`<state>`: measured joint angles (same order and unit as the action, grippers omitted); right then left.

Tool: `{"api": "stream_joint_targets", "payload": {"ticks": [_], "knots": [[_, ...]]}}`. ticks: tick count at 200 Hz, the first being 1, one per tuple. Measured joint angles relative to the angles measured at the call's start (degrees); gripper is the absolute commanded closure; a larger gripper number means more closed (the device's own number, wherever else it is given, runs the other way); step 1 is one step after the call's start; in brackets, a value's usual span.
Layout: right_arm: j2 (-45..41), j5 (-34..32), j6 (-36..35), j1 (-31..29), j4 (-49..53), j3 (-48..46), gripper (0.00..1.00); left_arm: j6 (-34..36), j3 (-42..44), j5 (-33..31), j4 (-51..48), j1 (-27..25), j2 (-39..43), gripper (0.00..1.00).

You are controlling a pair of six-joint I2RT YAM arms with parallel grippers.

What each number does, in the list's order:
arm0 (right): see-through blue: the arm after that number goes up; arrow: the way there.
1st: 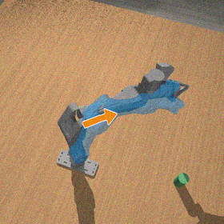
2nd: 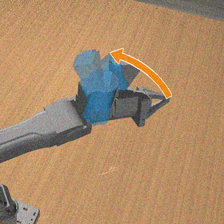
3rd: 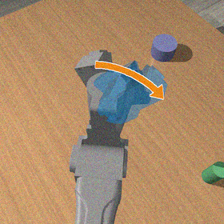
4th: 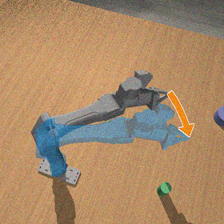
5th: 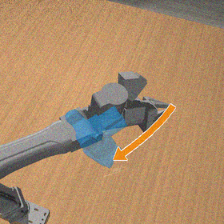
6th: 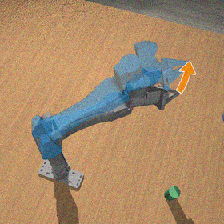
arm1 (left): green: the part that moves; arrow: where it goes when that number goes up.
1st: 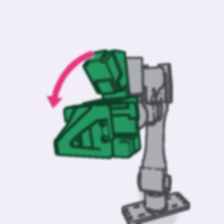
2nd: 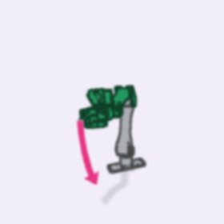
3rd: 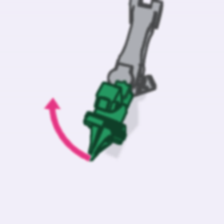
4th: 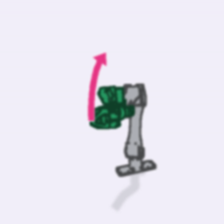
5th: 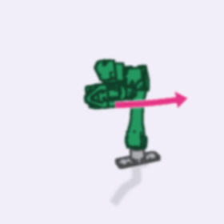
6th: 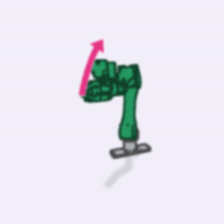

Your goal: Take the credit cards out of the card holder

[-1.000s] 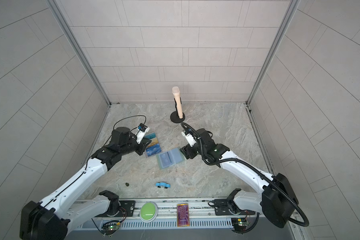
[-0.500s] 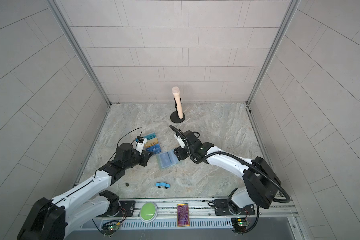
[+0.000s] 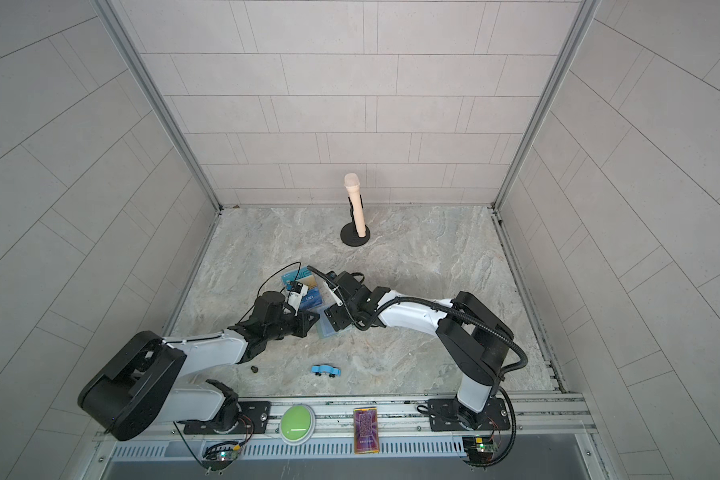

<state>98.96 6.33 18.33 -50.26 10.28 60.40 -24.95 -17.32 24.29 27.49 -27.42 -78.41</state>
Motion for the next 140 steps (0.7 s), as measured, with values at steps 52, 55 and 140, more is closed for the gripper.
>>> {"api": "stream_joint_targets", "payload": {"ticks": [52, 55, 140], "knots": [[2.4, -0.9, 0.9, -1.0, -1.1, -0.4, 0.25, -1.0, 0.1, 0.1, 3.1, 0.0, -1.0, 1.00], [2.6, -0.9, 0.9, -1.0, -1.1, -0.4, 0.25, -0.9, 0.1, 0.1, 3.1, 0.0, -1.0, 1.00], [5.7, -0.8, 1.4, -2.2, -3.3, -0.4, 0.23, 0.2, 2.8, 2.7, 4.0, 0.0, -3.4, 1.00]]}}
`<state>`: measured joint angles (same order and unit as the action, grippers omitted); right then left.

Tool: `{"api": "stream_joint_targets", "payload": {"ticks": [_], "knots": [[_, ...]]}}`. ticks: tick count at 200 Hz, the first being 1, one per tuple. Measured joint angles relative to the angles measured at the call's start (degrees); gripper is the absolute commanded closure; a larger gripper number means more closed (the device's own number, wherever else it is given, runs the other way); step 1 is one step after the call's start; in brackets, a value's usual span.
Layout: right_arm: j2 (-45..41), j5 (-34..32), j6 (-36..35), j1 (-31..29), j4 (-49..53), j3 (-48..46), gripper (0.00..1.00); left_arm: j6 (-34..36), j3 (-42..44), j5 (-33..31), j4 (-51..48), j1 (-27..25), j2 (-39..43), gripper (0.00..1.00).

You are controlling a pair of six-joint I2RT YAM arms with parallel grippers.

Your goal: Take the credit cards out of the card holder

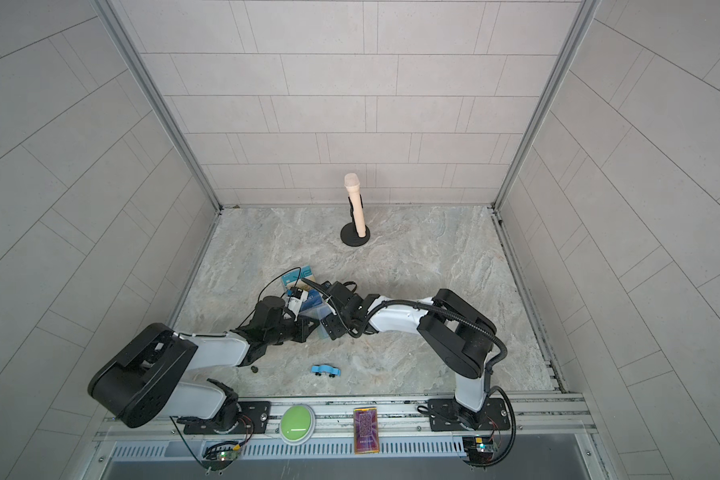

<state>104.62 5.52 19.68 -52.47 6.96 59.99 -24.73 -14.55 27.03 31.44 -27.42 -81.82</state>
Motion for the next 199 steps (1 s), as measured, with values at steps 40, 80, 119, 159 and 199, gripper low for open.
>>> {"api": "stream_joint_targets", "payload": {"ticks": [40, 80, 119, 159, 199], "knots": [[0.8, -0.5, 0.0, 0.0, -0.2, 0.5, 0.22, 0.1, 0.0, 1.1, 3.0, 0.0, -2.1, 1.00], [1.9, -1.4, 0.0, -0.1, -0.1, 1.6, 0.24, -0.3, 0.0, 1.0, 3.5, 0.0, -2.4, 1.00], [2.4, -2.9, -0.1, -0.3, 0.5, 2.6, 0.36, -0.5, 0.0, 0.6, 3.5, 0.0, -2.4, 1.00], [2.4, -3.5, -0.1, -0.3, 0.6, 2.7, 0.43, -0.8, 0.0, 0.3, 3.5, 0.0, -2.4, 1.00], [2.1, -4.2, 0.0, 0.0, 0.6, 2.4, 0.52, -0.9, 0.0, 0.1, 3.5, 0.0, -2.4, 1.00]]}}
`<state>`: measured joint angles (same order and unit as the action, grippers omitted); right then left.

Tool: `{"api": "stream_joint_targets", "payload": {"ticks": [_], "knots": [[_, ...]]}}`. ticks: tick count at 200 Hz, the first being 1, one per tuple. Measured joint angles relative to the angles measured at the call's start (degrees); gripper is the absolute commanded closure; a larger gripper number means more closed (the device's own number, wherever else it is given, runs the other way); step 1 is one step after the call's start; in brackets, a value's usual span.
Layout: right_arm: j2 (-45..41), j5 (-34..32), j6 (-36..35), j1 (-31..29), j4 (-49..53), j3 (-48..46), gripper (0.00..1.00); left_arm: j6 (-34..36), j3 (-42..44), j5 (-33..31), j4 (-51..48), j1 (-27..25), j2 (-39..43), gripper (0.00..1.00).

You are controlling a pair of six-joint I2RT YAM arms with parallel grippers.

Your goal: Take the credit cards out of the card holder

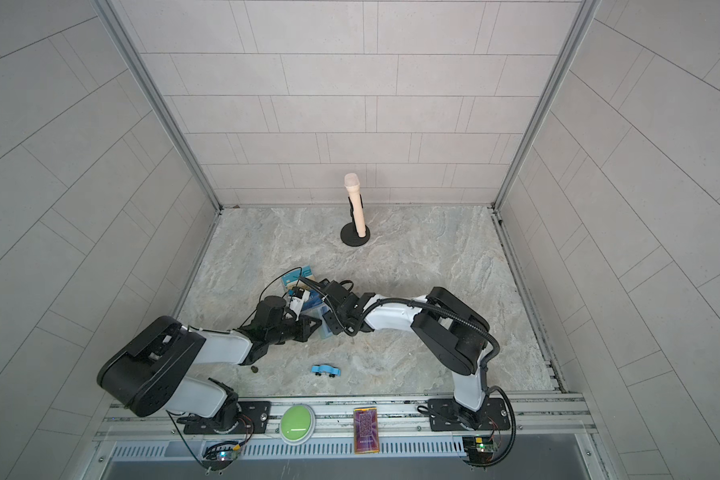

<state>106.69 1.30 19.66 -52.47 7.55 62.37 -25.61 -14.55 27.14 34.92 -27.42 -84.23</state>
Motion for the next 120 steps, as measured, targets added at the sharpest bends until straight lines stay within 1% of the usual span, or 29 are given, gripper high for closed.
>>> {"api": "stream_joint_targets", "payload": {"ticks": [42, 72, 120], "knots": [[-0.9, -3.7, -0.1, 0.0, 2.1, 0.0, 0.55, -0.1, 0.0, -0.2, 0.2, 0.0, -0.1, 1.00], [-1.8, -6.9, -0.3, 0.3, 4.6, 0.0, 0.55, -0.1, 0.0, -0.2, 0.2, 0.0, -0.2, 1.00], [-2.8, -10.2, -0.4, 0.9, 7.1, -0.1, 0.56, -0.1, 0.0, -0.2, 0.3, 0.0, -0.2, 1.00]]}}
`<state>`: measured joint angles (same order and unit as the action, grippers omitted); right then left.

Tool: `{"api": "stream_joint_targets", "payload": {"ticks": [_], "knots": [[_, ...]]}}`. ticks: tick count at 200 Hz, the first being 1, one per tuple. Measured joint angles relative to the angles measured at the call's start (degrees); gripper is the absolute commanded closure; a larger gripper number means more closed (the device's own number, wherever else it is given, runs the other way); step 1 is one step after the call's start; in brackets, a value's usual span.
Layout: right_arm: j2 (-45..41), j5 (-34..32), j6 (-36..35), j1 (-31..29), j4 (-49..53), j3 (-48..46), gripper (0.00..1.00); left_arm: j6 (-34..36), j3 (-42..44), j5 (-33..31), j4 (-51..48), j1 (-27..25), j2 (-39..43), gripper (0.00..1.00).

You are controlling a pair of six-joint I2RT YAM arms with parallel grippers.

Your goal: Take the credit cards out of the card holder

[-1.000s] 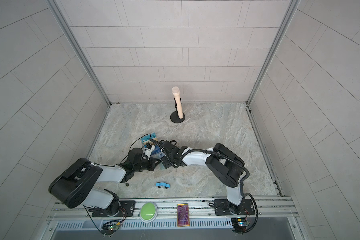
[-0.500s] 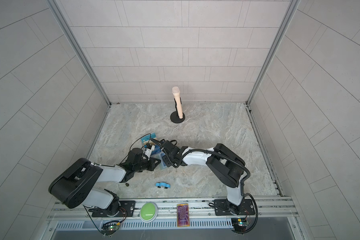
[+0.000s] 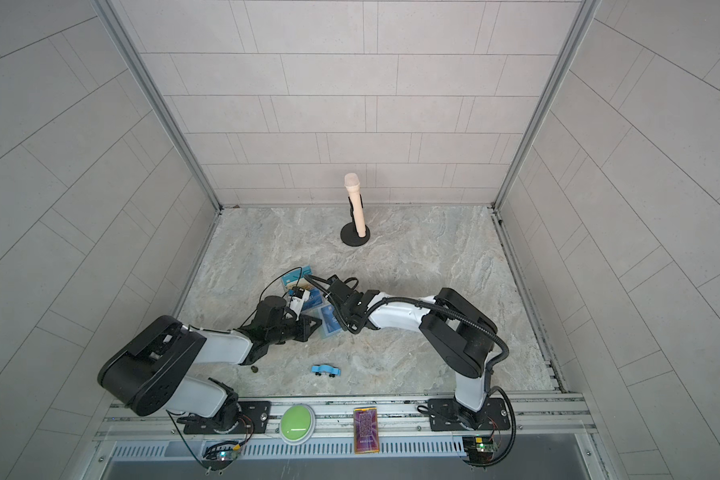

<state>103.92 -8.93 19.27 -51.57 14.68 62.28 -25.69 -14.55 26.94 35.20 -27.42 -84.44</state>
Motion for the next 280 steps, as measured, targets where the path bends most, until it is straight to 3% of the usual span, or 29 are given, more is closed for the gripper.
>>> {"api": "stream_joint_targets", "payload": {"ticks": [106, 130, 170, 203, 280], "knots": [[-6.6, -9.6, -0.9, 0.8, 5.8, -1.7, 0.59, 0.0, 0.0, 0.0, 0.0, 0.0, 0.0, 1.00], [-8.9, -9.0, -2.0, 1.6, 7.6, -1.7, 0.58, 0.0, 0.0, 0.0, 0.0, 0.0, -0.1, 1.00], [-12.2, -0.7, -3.5, 3.8, 10.3, 0.4, 0.51, 0.0, 0.0, 0.0, 0.0, 0.0, -0.1, 1.00], [-11.4, 11.7, -4.1, 4.6, 12.0, 4.7, 0.49, 0.0, 0.0, 0.0, 0.0, 0.0, -0.1, 1.00], [1.6, 31.4, 0.9, 8.1, 11.4, 8.2, 0.58, 0.2, -0.7, -1.5, -0.9, -1.3, -0.1, 1.00]]}}
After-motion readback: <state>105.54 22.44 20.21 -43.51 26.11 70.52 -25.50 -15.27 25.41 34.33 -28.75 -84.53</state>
